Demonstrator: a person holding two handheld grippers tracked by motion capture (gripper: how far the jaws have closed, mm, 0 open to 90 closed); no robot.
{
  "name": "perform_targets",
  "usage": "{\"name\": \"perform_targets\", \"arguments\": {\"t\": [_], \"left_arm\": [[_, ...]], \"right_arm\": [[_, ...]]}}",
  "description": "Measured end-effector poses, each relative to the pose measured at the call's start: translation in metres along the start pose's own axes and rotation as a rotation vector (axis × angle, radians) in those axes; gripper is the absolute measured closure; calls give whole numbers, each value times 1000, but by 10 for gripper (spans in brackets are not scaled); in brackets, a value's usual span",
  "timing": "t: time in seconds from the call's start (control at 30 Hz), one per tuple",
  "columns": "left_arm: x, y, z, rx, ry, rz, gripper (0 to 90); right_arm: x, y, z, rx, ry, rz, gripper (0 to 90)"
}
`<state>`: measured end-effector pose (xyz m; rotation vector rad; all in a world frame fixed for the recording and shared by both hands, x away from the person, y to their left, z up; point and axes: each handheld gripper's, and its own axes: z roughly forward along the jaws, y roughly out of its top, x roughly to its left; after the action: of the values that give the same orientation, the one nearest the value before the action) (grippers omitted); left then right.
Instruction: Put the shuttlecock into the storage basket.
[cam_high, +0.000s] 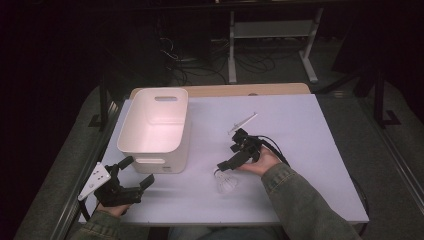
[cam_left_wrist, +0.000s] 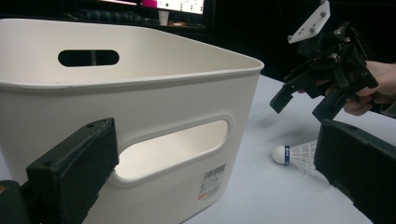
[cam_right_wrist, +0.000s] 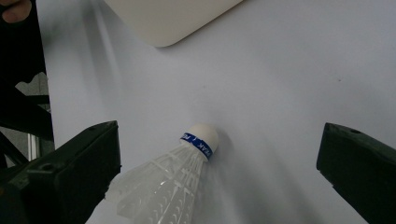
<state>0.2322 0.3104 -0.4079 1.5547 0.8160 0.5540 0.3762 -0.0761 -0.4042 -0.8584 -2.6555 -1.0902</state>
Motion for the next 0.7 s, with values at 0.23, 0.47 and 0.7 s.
{"name": "perform_targets", "arguments": {"t": [0.23, 0.47, 0.7], "left_arm": [[0, 0, 0, -1, 0, -3, 0], [0, 0, 0, 0, 0, -1, 0], [0, 0, 0, -2, -1, -1, 0]], "right_arm": [[-6, -1, 5, 16, 42, 34, 0], [-11, -1, 10, 5, 69, 72, 0], [-15, -1, 15, 23, 101, 114, 42]]}}
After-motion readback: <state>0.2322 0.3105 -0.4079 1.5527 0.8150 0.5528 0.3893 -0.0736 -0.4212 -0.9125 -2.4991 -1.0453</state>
